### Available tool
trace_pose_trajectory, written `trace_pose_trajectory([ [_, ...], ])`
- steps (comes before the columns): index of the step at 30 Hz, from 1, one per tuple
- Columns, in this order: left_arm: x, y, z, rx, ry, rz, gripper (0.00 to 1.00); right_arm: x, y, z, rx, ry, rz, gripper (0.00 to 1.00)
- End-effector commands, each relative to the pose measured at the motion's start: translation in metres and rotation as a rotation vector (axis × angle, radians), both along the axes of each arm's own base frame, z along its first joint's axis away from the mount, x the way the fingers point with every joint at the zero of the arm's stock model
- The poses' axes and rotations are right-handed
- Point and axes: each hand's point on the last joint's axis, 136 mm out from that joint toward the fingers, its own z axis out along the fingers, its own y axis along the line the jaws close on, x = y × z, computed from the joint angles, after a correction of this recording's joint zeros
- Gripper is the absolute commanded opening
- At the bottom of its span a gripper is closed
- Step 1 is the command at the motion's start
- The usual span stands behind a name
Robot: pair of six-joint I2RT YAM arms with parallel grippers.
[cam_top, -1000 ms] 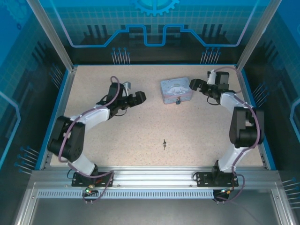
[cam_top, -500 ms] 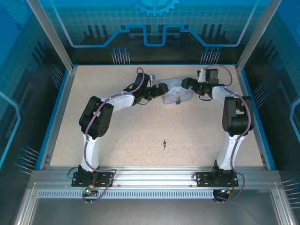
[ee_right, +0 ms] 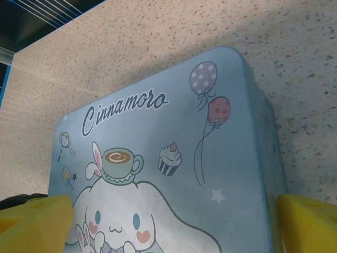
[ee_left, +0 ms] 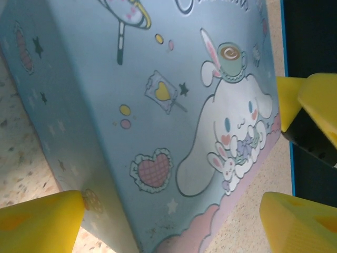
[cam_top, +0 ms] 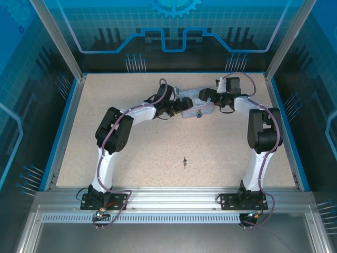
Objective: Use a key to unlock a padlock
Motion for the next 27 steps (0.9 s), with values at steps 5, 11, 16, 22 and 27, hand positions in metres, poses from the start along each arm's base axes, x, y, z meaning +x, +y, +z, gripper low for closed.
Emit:
trace_pose_trajectory([
  [5, -0.036, 0.019, 0.01, 0.042, -0.013, 0.004, 0.89, -0.031, 0.064, 0.006, 0.028, 0.016, 0.142, 0.98],
  [11, -0.057, 0.043, 0.007, 0.082, -0.006, 0.05, 0.89, -0.045, 0.091, 0.005, 0.031, 0.02, 0.161, 0.98],
  [16, -0.074, 0.065, 0.007, 0.106, 0.004, 0.087, 0.89, -0.06, 0.113, 0.006, 0.02, 0.016, 0.185, 0.98],
  [22, -0.09, 0.087, 0.006, 0.121, 0.011, 0.12, 0.89, -0.066, 0.119, 0.005, -0.015, 0.017, 0.177, 1.0],
  [27, -0.096, 0.1, 0.009, 0.127, 0.002, 0.142, 0.9, -0.058, 0.114, 0.009, -0.068, 0.002, 0.168, 1.0],
])
